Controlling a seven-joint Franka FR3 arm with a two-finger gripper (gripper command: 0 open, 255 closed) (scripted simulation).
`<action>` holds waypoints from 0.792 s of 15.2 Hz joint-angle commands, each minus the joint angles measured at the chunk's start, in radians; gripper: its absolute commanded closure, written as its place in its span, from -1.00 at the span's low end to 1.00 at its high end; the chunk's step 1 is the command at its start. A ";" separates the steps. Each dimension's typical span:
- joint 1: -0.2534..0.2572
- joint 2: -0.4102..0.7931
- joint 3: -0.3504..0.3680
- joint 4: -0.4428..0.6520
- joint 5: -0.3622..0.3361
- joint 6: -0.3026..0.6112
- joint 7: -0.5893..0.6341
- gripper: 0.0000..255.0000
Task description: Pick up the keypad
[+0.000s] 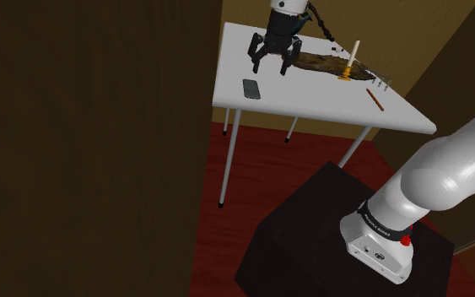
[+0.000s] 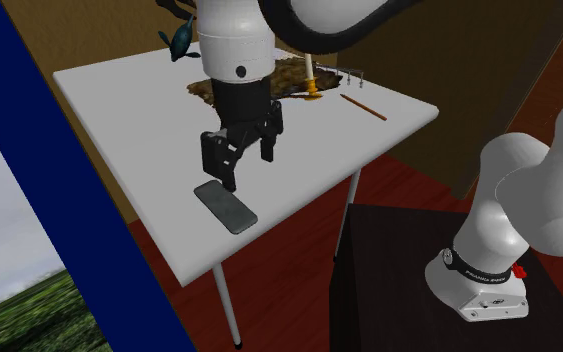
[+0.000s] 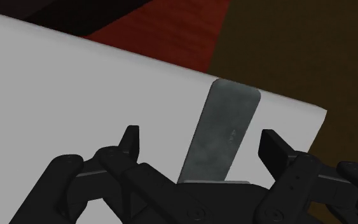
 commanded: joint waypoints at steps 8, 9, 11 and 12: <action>-0.008 0.211 0.014 0.086 -0.017 0.085 0.135 -1.00; -0.008 0.214 0.014 0.076 -0.017 0.098 0.135 -1.00; -0.007 0.220 0.015 0.056 -0.018 0.124 0.135 -1.00; -0.007 0.222 0.015 0.051 -0.018 0.132 0.135 -1.00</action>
